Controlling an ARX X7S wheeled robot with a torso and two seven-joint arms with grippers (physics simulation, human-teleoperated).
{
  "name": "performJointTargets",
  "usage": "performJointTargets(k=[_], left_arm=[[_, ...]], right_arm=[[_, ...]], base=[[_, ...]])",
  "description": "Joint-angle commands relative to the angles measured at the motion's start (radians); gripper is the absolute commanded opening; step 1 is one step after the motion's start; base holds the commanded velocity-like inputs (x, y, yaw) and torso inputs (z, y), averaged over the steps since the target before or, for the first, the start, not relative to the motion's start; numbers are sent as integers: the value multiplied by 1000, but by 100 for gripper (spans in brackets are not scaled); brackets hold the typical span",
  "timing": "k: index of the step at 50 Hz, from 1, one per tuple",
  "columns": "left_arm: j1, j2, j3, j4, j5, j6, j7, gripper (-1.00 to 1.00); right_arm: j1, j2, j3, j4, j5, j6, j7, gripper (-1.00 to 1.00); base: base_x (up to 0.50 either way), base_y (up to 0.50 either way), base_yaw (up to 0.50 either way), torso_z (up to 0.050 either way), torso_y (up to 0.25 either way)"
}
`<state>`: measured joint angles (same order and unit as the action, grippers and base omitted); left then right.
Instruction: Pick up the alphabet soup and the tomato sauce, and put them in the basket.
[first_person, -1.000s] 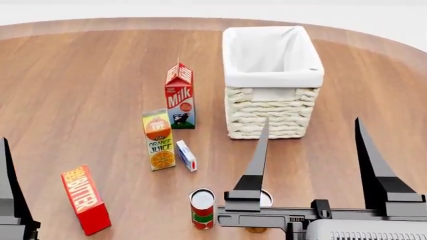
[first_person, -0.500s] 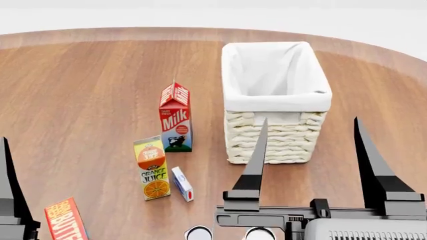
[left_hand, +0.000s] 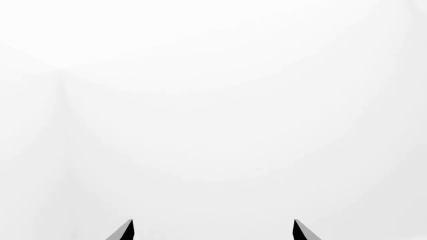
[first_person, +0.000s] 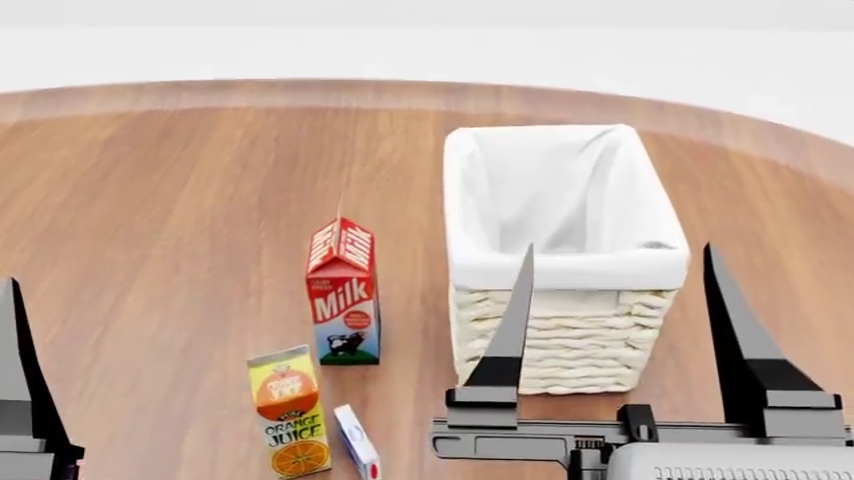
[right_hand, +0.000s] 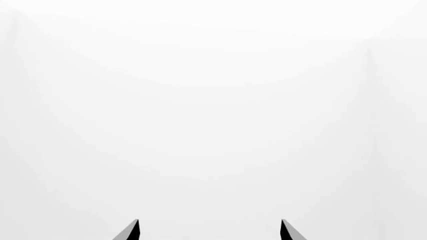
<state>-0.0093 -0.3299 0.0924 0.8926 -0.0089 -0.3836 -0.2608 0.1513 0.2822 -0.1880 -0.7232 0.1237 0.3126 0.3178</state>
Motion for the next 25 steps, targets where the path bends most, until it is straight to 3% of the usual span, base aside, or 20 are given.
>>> performJointTargets(k=[1,3,8,9,17,19,25], left_arm=[[-1,-4,3,-5,-3,5,-4,100],[1,-5,4,-4,-2,4,-5,100],[2,-6,4,-1,-5,4,-8,100],[4,-7,6,-2,-3,5,-8,100],[0,-9,7,-3,-7,2,-10,100],[-2,-10,6,-4,-8,2,-11,100],[-7,-11,10,-4,-9,0,-12,100]], right_arm=[[-11,5,-8,12,-4,-24,6,100],[17,6,-5,-23,8,39,9,100],[17,9,-7,-28,9,43,12,100],[-13,9,-14,7,-4,-21,12,100],[23,13,-12,-21,10,40,14,100],[-8,13,-19,12,-3,-22,14,100],[28,16,-13,-30,16,50,18,100]], base=[[316,0,0,0,0],[320,0,0,0,0],[316,0,0,0,0],[312,0,0,0,0],[315,0,0,0,0],[316,0,0,0,5],[316,0,0,0,0]])
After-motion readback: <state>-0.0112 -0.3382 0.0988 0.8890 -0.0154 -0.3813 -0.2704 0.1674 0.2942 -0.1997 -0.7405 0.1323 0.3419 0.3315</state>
